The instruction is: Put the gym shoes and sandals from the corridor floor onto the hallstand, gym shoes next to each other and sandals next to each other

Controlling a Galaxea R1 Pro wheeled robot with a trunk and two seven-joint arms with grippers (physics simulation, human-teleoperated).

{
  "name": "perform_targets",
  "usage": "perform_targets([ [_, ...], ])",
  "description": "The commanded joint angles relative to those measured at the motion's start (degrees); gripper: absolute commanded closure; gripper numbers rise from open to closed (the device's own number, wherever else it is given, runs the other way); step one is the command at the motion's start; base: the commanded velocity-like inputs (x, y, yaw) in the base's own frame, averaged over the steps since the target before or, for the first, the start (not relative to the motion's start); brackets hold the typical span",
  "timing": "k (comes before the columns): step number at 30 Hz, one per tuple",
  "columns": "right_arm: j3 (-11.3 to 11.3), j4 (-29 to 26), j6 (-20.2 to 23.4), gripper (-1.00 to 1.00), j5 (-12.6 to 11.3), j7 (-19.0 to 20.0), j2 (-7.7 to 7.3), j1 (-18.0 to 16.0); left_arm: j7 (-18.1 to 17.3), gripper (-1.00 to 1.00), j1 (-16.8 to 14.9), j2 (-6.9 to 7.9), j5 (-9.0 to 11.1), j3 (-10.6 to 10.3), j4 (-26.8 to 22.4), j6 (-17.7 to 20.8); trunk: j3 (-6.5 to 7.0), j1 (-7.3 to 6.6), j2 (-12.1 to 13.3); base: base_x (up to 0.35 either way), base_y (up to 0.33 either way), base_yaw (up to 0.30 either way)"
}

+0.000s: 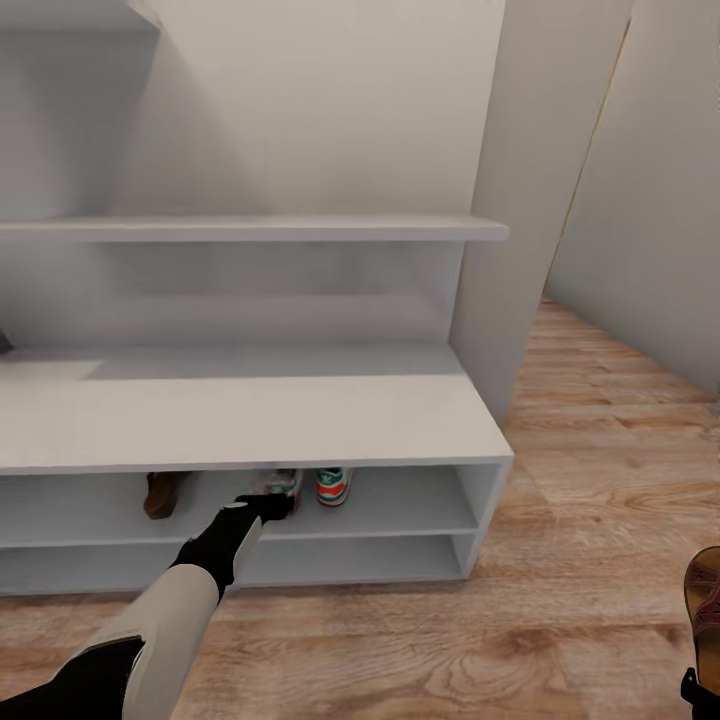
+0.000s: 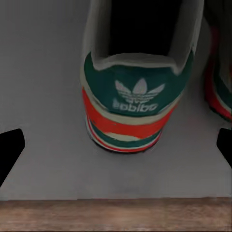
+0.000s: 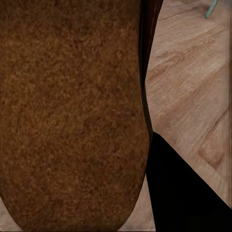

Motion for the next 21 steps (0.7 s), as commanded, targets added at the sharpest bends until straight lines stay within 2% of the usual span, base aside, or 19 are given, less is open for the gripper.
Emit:
perform_targets([
  [1,-0.09,0.05,-0.1,1.0,0.45,-0.19,0.01,-0.04,-0.08,-1.0,-0.01,-0.07,-0.58,0.37,-0.1,0.23,-0.05,-0.05,-0.02,-0.309,0.129,0.0],
  [13,-0.09,0.22,-0.17,1.0,0.45,-0.19,0.01,-0.04,-0.09,-1.0,0.1,0.2,-0.58,0.41,-0.08,-0.19,-0.05,-0.05,-0.02,-0.313,0.146,0.0],
  [18,-0.04,0.32,-0.19,1.0,0.47,-0.19,0.01,-0.04,-0.34,-1.0,3.91,0.56,-0.59,0.55,-0.11,-7.64,-0.05,-0.05,-0.02,-0.315,0.165,0.0],
  [21,-0.02,0.29,-0.19,1.0,0.46,-0.23,0.04,-0.04,-0.71,-1.0,6.26,0.66,-0.64,0.55,-0.12,-10.68,-0.05,-0.05,-0.02,-0.314,0.173,0.0],
])
